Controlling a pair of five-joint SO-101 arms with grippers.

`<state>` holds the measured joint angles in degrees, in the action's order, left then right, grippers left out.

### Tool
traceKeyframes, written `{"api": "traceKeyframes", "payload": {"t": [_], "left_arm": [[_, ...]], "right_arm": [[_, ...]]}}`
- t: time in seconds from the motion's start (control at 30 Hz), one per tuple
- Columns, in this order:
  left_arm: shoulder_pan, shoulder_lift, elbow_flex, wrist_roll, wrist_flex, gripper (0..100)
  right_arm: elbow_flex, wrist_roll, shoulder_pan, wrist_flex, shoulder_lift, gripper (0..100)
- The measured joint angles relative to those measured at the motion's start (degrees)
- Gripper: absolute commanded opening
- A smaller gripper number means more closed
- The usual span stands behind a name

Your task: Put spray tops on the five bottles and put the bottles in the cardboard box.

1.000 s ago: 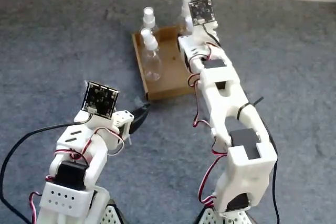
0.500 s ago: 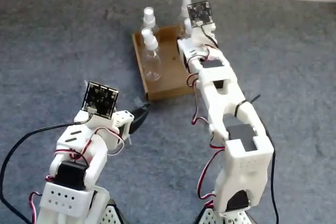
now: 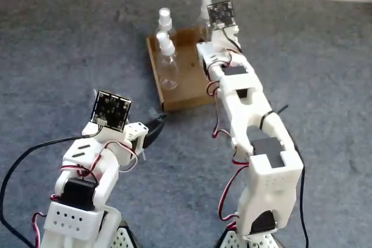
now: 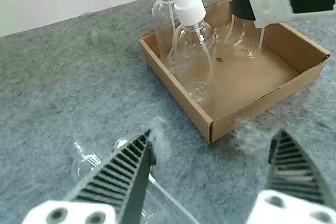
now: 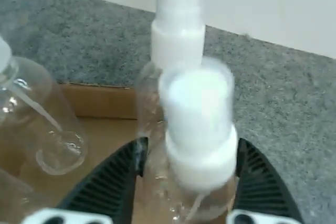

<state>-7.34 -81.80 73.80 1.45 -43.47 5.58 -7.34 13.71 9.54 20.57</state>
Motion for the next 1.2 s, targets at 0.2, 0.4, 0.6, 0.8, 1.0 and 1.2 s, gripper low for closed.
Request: {"api": "traceKeyframes", "payload": {"t": [0.2,0.4,0.6,0.8,1.0,1.2], "left_arm": [[0.0,0.0,0.0,0.0,0.0,28],[0.0,0.0,0.0,0.0,0.0,28],[0.0,0.0,0.0,0.0,0.0,28],[0.0,0.0,0.0,0.0,0.0,28],[0.0,0.0,0.0,0.0,0.0,28],[0.0,0.0,0.0,0.0,0.0,28]], "right_arm": [[0.0,0.0,0.6,0.0,0.0,20.7],[0.0,0.0,0.9,1.2,0.0,27.0],[-5.2,0.0,1.1,8.1,0.0,30.4],[-11.3,0.0,1.1,15.8,-0.6,30.4],[-17.8,0.0,1.1,25.8,-5.1,30.3],[-20.7,0.0,1.1,38.2,-14.1,23.4]]}}
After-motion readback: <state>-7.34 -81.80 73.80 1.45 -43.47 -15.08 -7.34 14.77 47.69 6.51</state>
